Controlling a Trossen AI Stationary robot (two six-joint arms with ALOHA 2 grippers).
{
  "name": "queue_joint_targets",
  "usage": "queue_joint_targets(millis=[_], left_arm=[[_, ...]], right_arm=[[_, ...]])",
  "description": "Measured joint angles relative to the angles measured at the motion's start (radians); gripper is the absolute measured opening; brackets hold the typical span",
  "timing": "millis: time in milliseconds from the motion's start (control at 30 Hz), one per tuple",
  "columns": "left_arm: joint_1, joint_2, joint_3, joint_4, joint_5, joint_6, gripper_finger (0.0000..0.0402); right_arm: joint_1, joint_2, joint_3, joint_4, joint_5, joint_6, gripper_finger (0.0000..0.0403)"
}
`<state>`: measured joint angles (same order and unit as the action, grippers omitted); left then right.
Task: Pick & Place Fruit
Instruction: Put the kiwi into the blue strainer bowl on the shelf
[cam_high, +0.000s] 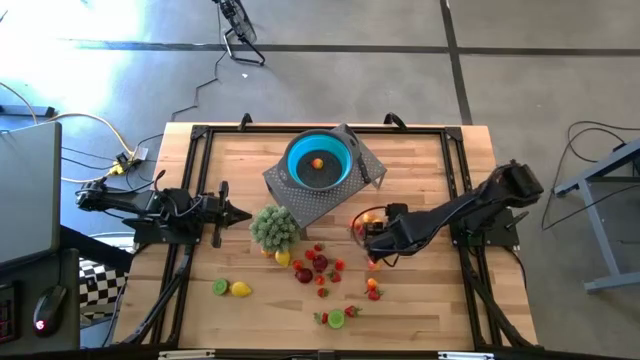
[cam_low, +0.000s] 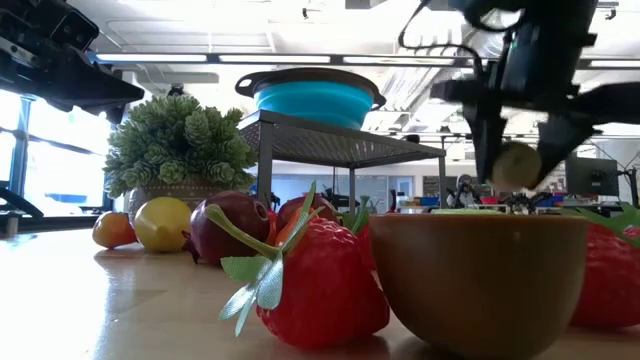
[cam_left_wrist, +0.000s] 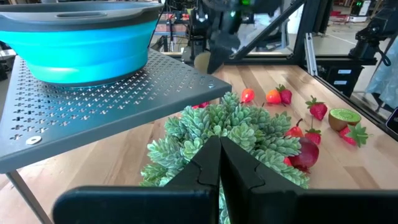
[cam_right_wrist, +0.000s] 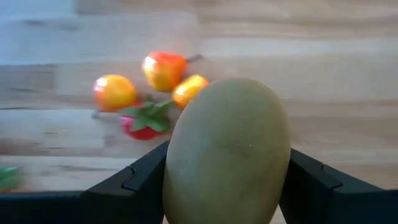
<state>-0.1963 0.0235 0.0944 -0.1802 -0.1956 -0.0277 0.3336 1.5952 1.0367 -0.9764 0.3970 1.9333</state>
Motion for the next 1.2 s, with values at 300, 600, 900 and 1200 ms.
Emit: queue_joint_targets(millis=[300,600,900,1200], left_arm=[[0.0,0.0,0.0,0.003,-0.001,0.0,0.0001],[0.0,0.0,0.0,0.004,-0.001,-0.002,0.0001],[0.0,0.0,0.0,0.005,0.0,-0.003,0.0001],[0.0,0.0,0.0,0.005,0.0,-0.004,0.0001]], right_arm=[[0.0,-0.183,0.0,0.066,0.129,-0.155,0.0228],[-0.022,-0.334,0.0,0.116,0.329,-0.372,0.0226],[-0.11,-0.395,0.0,0.314,0.43,-0.736,0.0226],[-0.226,-0.395,0.0,0.754,0.279,-1.211,0.0229]])
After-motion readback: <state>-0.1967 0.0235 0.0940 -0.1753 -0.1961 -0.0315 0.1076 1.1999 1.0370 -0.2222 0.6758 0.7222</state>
